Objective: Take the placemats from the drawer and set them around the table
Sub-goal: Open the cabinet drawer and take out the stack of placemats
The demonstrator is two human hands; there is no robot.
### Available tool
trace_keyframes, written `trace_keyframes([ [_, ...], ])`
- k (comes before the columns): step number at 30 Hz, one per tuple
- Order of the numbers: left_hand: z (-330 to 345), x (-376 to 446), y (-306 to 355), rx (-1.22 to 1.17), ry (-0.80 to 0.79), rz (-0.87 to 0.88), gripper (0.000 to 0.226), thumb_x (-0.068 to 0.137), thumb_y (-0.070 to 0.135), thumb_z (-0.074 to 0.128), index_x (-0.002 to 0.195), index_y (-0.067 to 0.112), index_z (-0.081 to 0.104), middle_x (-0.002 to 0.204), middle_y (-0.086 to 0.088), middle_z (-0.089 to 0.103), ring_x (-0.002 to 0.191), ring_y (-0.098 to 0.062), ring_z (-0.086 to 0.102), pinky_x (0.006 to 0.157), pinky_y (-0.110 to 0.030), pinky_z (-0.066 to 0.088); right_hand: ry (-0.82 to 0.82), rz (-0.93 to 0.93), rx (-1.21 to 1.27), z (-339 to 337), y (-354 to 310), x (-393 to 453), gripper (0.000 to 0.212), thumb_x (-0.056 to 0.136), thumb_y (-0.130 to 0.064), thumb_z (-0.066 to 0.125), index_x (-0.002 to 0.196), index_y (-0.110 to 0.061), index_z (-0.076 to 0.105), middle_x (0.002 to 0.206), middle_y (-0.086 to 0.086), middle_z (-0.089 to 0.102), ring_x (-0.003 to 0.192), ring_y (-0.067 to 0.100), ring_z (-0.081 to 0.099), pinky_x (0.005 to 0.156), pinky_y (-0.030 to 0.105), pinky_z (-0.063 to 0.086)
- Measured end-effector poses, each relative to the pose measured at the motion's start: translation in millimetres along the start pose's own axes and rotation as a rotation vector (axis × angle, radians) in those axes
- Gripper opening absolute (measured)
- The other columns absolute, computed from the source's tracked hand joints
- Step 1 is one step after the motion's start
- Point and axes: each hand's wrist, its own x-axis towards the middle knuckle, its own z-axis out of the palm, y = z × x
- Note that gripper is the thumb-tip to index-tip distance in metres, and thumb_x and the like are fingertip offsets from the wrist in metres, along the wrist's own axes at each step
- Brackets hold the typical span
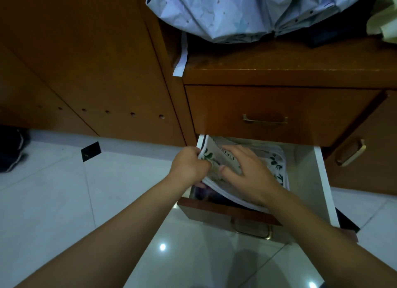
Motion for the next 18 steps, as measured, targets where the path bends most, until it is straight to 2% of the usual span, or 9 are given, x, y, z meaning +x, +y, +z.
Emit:
trace_keyframes([
  [3, -28.9, -3.3, -9.6, 0.231, 0.09, 0.043, 0.027, 0.083, 0.006, 0.054, 0.096, 0.027, 0.066, 0.083, 0.0, 0.069, 0.065, -0.021, 0.069, 0.053, -0.034, 0.06, 0.023, -0.015, -0.025, 3.3, -2.7, 4.8, 0.059, 0.092, -0.058, 0.039, 0.145, -0.031, 0.037, 0.141, -0.01, 0.043, 0.13, 0.009, 0.036, 0.104, 0.035, 0.036],
  [5, -43.8, -8.9, -17.8, 0.441, 0.152, 0.098, 0.024, 0.08, 0.009, 0.053, 0.086, 0.03, 0.063, 0.076, 0.003, 0.066, 0.064, -0.02, 0.066, 0.056, -0.033, 0.059, 0.019, -0.038, -0.046, 9.8, -7.4, 8.6, 0.059, 0.094, -0.057, 0.043, 0.146, -0.029, 0.036, 0.143, -0.009, 0.042, 0.131, 0.009, 0.034, 0.106, 0.032, 0.034],
  [7, -51.7, -15.3, -24.6, 0.582, 0.162, 0.153, 0.018, 0.078, 0.011, 0.054, 0.085, 0.025, 0.064, 0.075, 0.002, 0.063, 0.072, -0.023, 0.063, 0.058, -0.03, 0.053, 0.002, -0.065, -0.062, 17.9, -14.0, 12.9, 0.059, 0.095, -0.053, 0.045, 0.147, -0.027, 0.035, 0.147, -0.008, 0.039, 0.133, 0.009, 0.031, 0.107, 0.029, 0.03],
  [9, -56.5, -21.8, -30.7, 0.646, 0.164, 0.182, 0.017, 0.078, 0.012, 0.055, 0.087, 0.025, 0.062, 0.079, 0.0, 0.064, 0.077, -0.025, 0.062, 0.059, -0.028, 0.046, -0.02, -0.073, -0.068, 23.6, -22.2, 18.4, 0.058, 0.096, -0.05, 0.047, 0.147, -0.026, 0.034, 0.148, -0.007, 0.037, 0.134, 0.009, 0.03, 0.104, 0.026, 0.027],
  [12, -60.1, -31.7, -39.7, 0.692, 0.201, 0.214, 0.024, 0.078, 0.012, 0.053, 0.096, 0.023, 0.066, 0.086, -0.002, 0.068, 0.08, -0.029, 0.063, 0.062, -0.031, 0.048, -0.05, -0.063, -0.054, 25.7, -31.3, 25.1, 0.058, 0.096, -0.047, 0.05, 0.147, -0.025, 0.035, 0.148, -0.006, 0.038, 0.135, 0.013, 0.031, 0.104, 0.027, 0.028],
  [16, -62.2, -43.5, -43.9, 0.855, 0.283, 0.295, 0.02, 0.082, 0.017, 0.051, 0.099, 0.023, 0.06, 0.085, -0.002, 0.066, 0.077, -0.029, 0.061, 0.059, -0.031, 0.047, -0.045, -0.092, -0.014, 20.3, -41.7, 34.7, 0.059, 0.095, -0.047, 0.051, 0.148, -0.026, 0.034, 0.15, -0.005, 0.038, 0.137, 0.014, 0.031, 0.108, 0.032, 0.029],
  [18, -63.5, -48.2, -41.9, 0.96, 0.308, 0.324, 0.016, 0.087, 0.019, 0.05, 0.101, 0.023, 0.056, 0.084, -0.001, 0.063, 0.072, -0.027, 0.055, 0.057, -0.031, 0.04, -0.031, -0.094, 0.0, 19.5, -47.0, 36.7, 0.06, 0.095, -0.048, 0.051, 0.148, -0.027, 0.033, 0.15, -0.007, 0.037, 0.138, 0.012, 0.029, 0.109, 0.033, 0.029],
])
